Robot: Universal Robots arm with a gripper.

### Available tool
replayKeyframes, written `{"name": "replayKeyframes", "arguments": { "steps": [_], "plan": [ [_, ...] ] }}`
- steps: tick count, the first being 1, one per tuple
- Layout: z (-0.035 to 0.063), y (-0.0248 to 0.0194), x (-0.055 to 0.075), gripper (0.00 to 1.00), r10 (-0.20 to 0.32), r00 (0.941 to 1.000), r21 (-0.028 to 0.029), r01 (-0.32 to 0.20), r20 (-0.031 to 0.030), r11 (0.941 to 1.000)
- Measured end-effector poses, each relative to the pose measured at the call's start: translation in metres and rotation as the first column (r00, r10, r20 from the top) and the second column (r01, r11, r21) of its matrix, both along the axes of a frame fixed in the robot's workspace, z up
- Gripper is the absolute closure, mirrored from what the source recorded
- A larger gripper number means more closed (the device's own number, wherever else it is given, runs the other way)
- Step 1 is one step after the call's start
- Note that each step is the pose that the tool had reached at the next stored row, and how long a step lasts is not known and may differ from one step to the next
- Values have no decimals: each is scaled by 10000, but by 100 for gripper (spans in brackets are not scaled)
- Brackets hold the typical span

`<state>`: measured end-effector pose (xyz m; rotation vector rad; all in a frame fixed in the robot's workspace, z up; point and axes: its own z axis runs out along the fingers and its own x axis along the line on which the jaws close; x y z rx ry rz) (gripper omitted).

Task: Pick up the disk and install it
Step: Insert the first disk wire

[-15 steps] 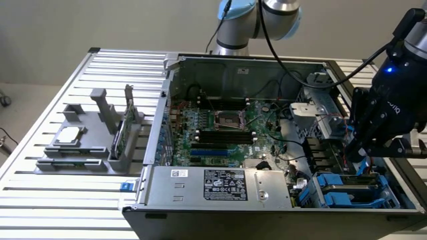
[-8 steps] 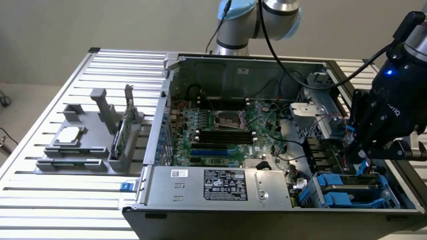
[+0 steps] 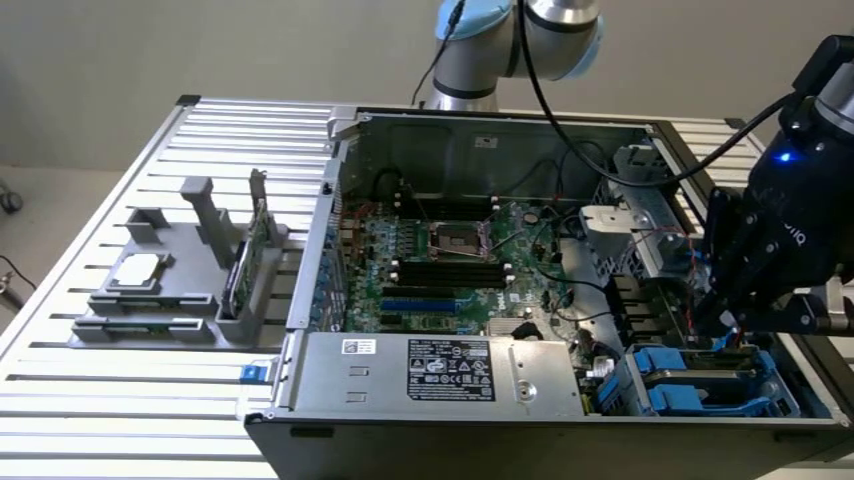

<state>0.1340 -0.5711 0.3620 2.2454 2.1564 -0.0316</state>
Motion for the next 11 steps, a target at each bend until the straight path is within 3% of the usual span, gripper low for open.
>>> {"name": "replayKeyframes", "arguments": {
  "steps": [11],
  "plan": [
    [-102,-47,27,84,-1,10000,34,1,0,10000]
  ]
}}
